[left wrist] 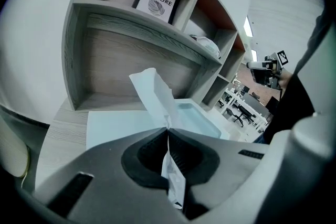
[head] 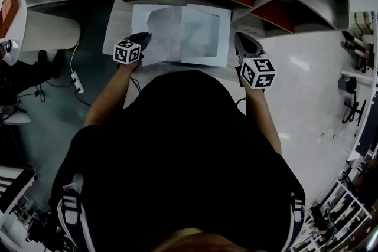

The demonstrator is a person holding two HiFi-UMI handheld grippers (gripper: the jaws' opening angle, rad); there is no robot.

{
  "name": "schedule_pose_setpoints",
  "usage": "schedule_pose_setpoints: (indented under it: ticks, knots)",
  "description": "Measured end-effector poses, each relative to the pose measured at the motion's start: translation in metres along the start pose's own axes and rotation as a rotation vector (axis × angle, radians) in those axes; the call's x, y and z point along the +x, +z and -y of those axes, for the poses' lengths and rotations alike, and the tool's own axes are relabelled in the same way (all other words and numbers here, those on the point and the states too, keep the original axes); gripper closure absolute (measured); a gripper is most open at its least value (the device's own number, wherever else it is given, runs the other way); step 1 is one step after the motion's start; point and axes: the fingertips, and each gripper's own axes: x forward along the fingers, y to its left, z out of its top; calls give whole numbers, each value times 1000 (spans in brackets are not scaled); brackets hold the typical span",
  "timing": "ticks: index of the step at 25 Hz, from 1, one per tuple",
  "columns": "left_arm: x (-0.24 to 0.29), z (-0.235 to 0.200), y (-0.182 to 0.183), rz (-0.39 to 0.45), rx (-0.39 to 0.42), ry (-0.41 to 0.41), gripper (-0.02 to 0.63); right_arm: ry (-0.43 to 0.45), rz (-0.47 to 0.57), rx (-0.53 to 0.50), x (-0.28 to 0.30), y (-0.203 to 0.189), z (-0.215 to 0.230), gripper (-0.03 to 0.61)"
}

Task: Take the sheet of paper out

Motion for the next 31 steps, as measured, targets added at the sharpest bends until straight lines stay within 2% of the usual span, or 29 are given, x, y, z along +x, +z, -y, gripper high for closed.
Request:
schedule_pose_setpoints:
  ticks: [31]
  knots:
    - [-42,-8,-16,20,16,-21,591,6,-22,-17,1,-15,-45,565]
